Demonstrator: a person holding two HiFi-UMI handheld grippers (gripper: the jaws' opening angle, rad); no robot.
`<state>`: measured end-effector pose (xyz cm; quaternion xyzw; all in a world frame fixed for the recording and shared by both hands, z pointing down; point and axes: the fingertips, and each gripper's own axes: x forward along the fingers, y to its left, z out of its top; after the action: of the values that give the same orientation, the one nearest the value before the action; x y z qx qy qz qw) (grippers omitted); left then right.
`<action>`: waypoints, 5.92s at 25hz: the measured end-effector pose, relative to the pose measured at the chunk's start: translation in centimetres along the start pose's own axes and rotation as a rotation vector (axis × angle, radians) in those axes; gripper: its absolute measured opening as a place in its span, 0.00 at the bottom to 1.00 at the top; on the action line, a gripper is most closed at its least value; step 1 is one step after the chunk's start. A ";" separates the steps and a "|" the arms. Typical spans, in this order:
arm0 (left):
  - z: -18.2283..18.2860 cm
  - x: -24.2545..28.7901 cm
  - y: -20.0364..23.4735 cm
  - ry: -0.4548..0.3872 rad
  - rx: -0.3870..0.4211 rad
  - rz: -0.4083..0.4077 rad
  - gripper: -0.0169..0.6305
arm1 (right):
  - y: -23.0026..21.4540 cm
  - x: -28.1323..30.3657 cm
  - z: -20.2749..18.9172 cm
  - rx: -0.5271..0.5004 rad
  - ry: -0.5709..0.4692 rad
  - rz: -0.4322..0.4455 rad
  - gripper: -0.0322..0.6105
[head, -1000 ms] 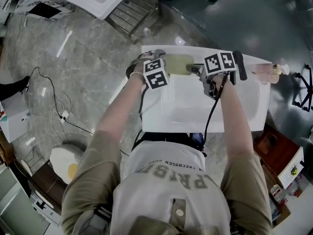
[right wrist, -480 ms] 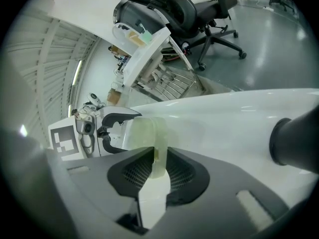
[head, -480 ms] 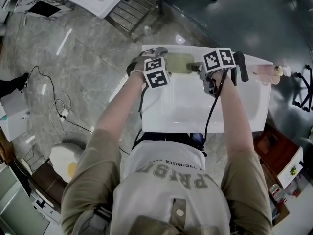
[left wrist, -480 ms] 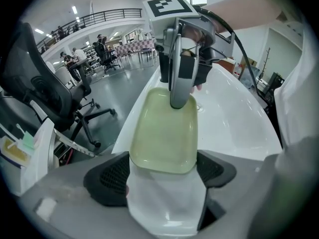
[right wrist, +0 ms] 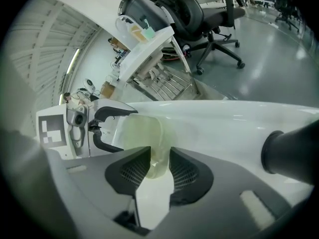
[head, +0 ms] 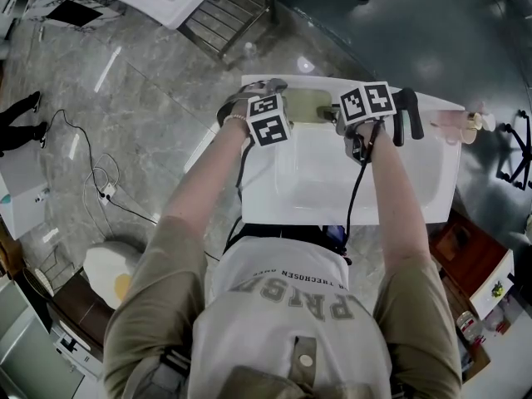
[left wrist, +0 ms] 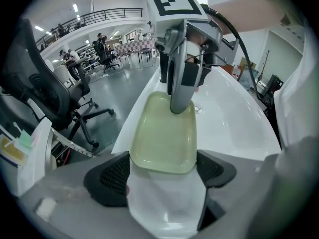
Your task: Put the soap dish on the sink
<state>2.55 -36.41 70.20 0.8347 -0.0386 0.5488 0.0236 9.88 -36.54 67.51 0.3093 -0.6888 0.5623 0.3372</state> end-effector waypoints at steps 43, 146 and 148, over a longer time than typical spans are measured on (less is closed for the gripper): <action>0.2 0.1 -0.1 -0.014 -0.001 -0.028 0.70 | 0.0 -0.5 0.2 -0.028 -0.090 -0.077 0.37; 5.8 -36.1 -12.9 -1.011 -0.460 1.009 0.04 | 18.2 -31.6 -13.1 -0.524 -1.451 -0.573 0.05; 5.8 -36.0 -12.9 -1.009 -0.462 1.002 0.04 | 18.3 -31.6 -13.2 -0.532 -1.442 -0.581 0.05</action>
<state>-5.15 -22.67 34.86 0.8414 -0.5347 0.0220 -0.0750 15.04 -18.89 33.35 0.6704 -0.7390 -0.0666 0.0058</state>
